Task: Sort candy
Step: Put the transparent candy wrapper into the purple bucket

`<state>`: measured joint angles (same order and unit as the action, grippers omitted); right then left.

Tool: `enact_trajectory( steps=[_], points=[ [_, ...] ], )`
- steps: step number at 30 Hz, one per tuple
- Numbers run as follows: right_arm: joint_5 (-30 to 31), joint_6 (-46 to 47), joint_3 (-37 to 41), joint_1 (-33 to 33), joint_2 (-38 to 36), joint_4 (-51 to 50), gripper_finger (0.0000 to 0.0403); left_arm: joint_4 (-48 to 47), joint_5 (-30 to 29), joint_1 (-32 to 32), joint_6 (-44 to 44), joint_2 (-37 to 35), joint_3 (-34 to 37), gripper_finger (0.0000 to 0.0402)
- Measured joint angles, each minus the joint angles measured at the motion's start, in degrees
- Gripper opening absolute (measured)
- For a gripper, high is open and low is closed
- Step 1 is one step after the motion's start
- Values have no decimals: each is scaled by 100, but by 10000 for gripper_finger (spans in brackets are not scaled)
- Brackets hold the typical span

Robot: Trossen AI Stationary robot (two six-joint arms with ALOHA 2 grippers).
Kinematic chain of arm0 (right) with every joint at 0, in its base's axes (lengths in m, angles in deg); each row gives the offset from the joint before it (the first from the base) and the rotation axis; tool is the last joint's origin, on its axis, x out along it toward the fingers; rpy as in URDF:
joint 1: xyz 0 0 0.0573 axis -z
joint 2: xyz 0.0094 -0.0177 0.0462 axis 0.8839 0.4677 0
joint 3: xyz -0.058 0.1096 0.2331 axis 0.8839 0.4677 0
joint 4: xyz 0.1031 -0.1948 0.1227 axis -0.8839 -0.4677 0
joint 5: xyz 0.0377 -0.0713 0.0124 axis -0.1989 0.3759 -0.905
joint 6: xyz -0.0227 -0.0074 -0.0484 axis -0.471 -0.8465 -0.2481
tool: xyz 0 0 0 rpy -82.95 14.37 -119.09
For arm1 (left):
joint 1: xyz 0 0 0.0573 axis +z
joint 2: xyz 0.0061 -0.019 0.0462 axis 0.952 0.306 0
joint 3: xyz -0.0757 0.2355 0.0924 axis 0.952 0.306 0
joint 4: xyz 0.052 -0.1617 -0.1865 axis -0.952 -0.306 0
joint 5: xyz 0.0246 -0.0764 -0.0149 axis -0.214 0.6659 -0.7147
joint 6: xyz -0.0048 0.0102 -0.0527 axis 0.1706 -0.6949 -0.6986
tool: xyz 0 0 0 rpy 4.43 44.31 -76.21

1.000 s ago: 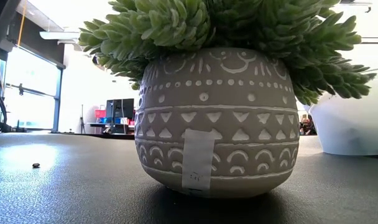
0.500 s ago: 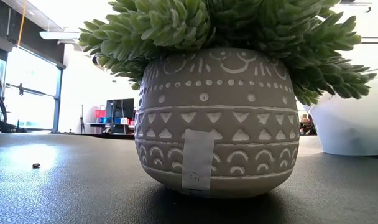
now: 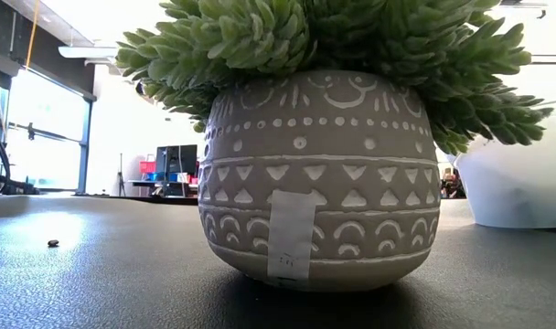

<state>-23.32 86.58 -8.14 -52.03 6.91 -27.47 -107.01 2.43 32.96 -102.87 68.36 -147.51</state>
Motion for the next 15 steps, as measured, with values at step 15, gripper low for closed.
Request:
enact_trajectory(
  steps=[15],
  points=[
    [1, 227, 2, 0, 2, -644, 157, -4, 174, -1081, -1040, 12, 1601, 10]
  ],
)
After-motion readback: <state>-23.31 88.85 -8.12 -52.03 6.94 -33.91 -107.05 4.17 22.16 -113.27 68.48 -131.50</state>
